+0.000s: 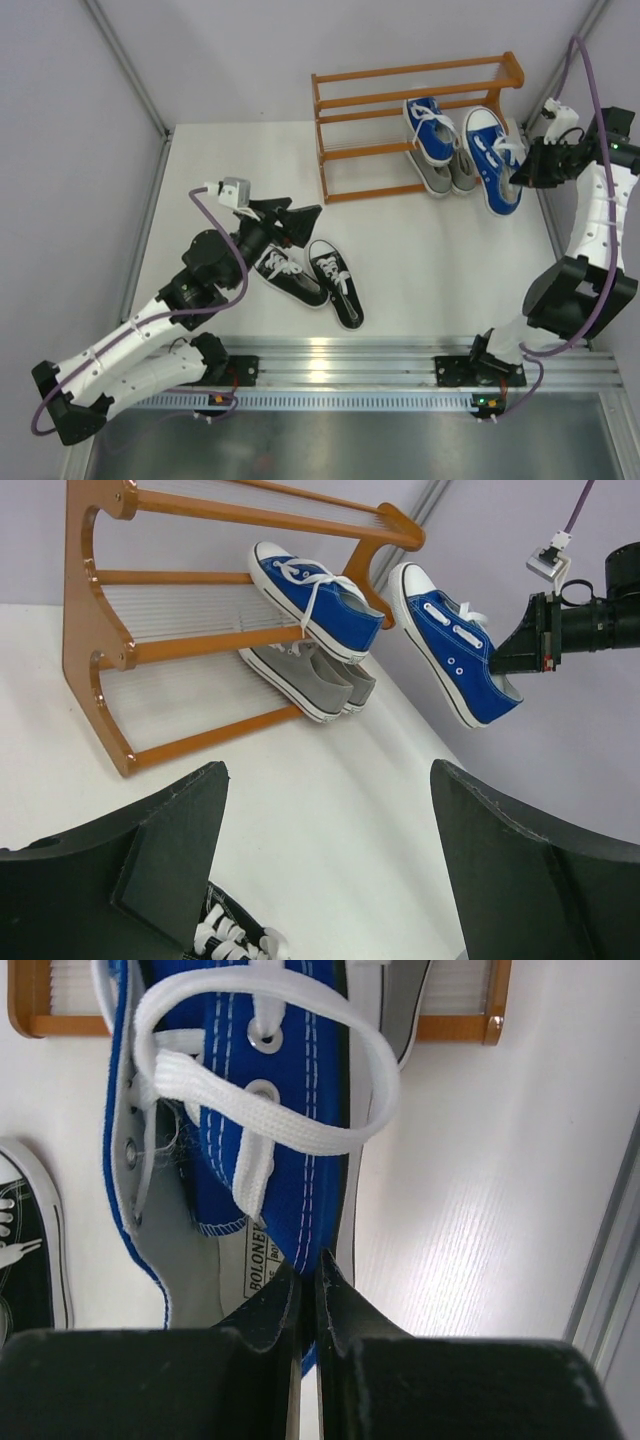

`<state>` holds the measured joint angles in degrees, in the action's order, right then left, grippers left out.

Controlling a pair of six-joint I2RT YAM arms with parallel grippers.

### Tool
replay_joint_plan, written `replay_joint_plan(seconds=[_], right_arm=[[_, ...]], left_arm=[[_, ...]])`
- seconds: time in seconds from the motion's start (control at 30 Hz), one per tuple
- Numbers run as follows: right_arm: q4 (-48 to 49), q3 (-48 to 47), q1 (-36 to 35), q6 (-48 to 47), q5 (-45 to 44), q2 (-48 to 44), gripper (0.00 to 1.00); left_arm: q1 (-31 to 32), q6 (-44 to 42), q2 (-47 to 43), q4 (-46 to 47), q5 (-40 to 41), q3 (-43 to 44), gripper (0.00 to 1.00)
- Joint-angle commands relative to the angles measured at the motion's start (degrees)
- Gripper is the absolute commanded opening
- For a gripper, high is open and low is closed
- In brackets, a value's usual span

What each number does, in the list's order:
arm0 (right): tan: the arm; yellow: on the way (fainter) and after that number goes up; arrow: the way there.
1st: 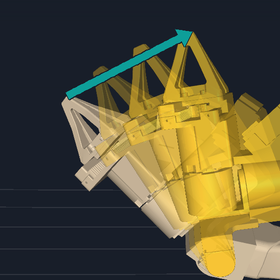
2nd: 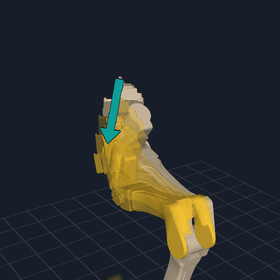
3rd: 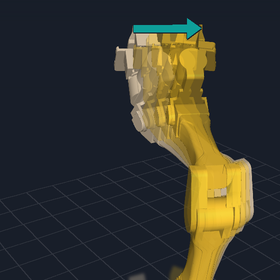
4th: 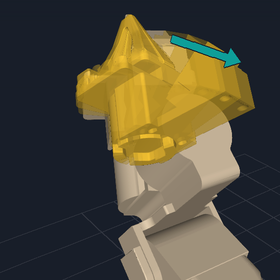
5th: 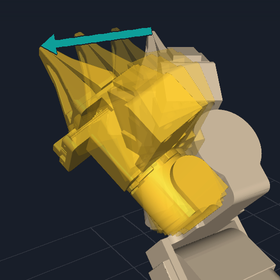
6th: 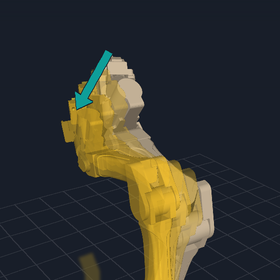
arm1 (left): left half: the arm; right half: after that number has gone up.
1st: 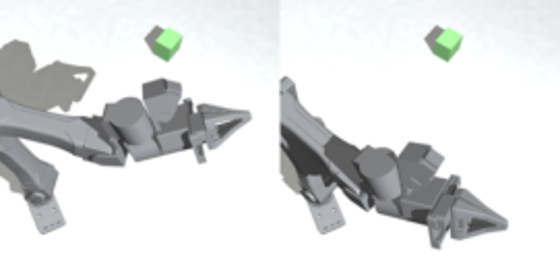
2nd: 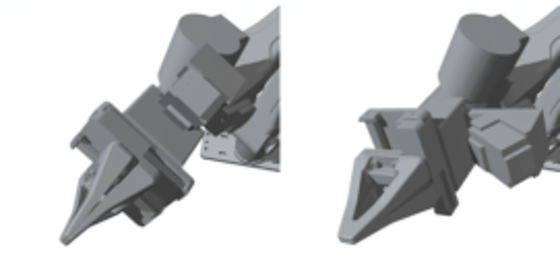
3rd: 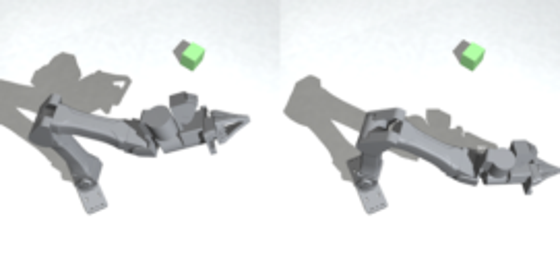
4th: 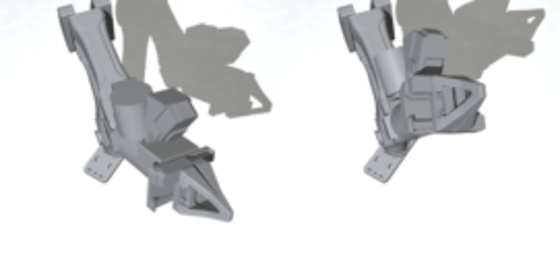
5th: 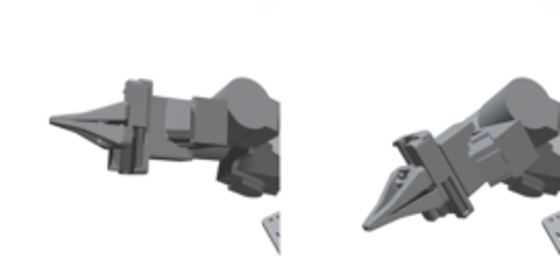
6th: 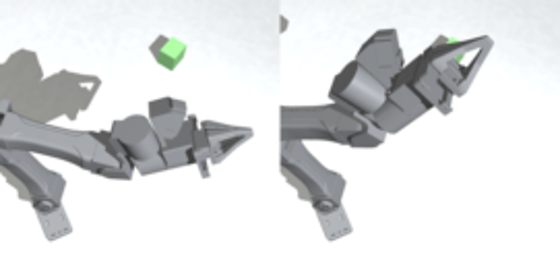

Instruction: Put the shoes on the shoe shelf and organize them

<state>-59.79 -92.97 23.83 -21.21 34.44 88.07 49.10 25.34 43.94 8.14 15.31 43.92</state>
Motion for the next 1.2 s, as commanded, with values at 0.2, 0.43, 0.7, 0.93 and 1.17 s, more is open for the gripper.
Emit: replay_joint_plan(seconds=[0.2, 0.43, 0.7, 0.93, 1.17], right_arm=[[7.7, -12.0, -1.0, 4.1, 1.4, 8.7, 0.0], [12.4, -15.7, -4.2, 8.2, -1.4, 13.8, 0.0], [15.8, -22.9, -7.5, 13.1, -4.1, 19.9, 0.0], [17.8, -27.8, -10.3, 14.8, -6.1, 24.6, 0.0], [19.2, -31.0, -13.4, 15.4, -8.2, 27.0, 0.0]], left_arm=[[-0.2, -0.6, -2.2, -2.3, 2.0, -0.4, 0.87], [-0.2, -0.1, -3.2, -3.7, 2.3, -0.6, 0.87], [-0.2, 0.8, -3.5, -4.3, 2.5, -0.6, 0.87], [-0.2, 1.2, -3.7, -5.1, 2.5, -0.2, 0.87], [-0.2, 1.8, -2.6, -5.1, 1.7, 0.0, 0.87]])
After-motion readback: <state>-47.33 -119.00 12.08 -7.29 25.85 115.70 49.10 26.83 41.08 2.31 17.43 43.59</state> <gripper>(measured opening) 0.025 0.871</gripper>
